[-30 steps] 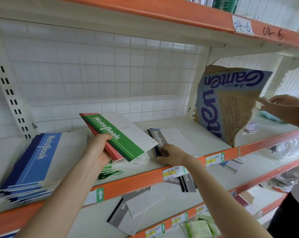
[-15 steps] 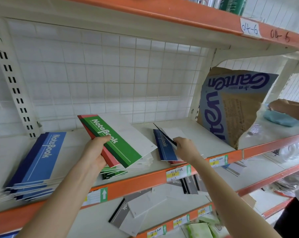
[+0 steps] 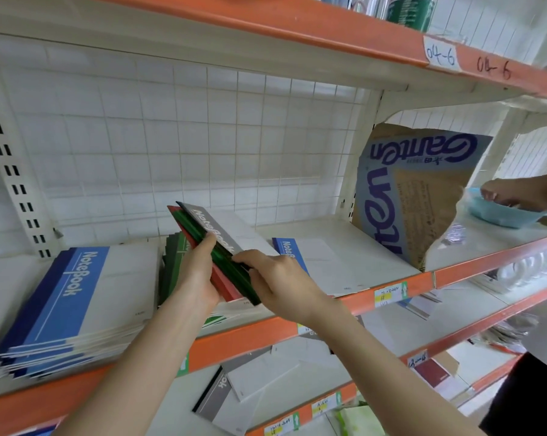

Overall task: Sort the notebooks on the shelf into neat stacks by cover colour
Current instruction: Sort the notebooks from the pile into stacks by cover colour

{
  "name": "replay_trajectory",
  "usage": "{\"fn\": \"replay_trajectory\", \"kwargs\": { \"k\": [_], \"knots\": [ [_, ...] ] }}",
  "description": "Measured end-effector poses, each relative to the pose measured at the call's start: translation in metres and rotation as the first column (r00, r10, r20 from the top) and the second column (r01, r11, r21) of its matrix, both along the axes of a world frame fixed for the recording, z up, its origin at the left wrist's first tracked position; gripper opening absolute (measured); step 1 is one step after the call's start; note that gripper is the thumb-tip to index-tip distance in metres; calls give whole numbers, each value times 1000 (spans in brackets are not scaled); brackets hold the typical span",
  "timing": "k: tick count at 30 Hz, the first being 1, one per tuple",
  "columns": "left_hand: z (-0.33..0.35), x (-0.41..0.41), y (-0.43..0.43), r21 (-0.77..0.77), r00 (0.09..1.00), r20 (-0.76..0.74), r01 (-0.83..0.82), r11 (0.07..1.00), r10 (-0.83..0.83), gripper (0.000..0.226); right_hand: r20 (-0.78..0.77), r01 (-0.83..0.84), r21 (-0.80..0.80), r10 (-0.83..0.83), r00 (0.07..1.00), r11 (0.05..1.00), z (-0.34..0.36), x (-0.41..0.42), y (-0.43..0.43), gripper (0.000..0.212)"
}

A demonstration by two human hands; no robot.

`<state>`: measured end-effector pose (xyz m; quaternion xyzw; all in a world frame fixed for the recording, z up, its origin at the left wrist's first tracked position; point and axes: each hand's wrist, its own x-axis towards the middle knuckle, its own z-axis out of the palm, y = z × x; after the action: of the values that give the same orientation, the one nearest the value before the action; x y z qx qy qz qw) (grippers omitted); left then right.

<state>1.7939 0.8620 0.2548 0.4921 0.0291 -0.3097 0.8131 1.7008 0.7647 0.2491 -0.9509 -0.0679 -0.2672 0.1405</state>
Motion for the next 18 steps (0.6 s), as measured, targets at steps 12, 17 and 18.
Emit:
{"fn": "replay_trajectory", "kwargs": {
  "k": [12,17,18],
  "knots": [
    [2,7,25,71,983,138,-134,988,124,29,-325,490,286,-398,858,824,-19,23,-73,15],
    [4,14,40,60,977,154,-155,986,144,30,-679,644,-100,-525,513,759,-63,20,-109,55],
    [4,14,41,55,978,151,-155,986,145,28,-675,639,-103,-526,518,762,-64,19,-109,57]
  ]
}}
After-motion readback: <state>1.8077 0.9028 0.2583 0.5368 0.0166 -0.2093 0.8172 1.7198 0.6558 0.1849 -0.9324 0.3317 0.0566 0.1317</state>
